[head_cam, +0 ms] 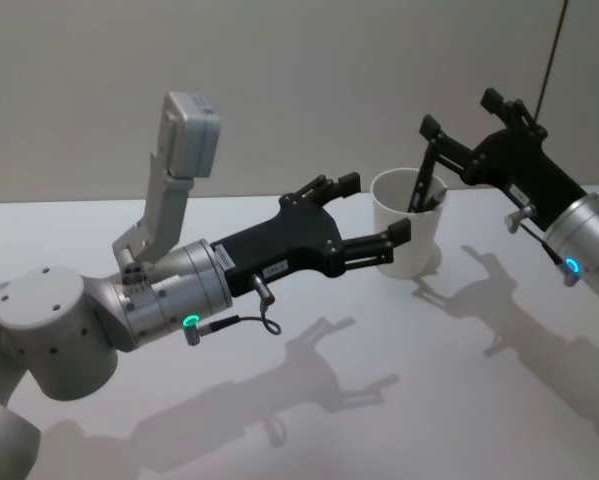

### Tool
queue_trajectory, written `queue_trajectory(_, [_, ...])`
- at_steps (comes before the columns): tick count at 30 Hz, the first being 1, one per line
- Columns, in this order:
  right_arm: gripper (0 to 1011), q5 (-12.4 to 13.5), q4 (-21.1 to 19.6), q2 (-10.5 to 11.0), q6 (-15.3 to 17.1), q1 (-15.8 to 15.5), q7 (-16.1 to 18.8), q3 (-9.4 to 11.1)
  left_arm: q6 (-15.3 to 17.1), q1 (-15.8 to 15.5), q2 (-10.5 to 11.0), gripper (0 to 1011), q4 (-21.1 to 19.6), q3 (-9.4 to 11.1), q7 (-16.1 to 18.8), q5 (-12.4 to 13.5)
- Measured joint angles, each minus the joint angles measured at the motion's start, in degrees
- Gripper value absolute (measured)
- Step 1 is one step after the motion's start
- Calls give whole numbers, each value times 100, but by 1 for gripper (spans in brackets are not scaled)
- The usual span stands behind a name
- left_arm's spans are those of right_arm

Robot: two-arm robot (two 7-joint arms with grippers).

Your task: Place the pen into the pen holder.

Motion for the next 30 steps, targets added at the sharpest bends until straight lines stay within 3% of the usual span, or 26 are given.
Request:
queue_trajectory(9, [1001,-59,-167,34,68,-193,-160,15,-133,64,-34,1001,25,44,483,294])
queue_trajectory(30, [1001,-434,-1148,241,476,-1326,-1123,117,-560,290,-137,1001,107,188,2049,1252])
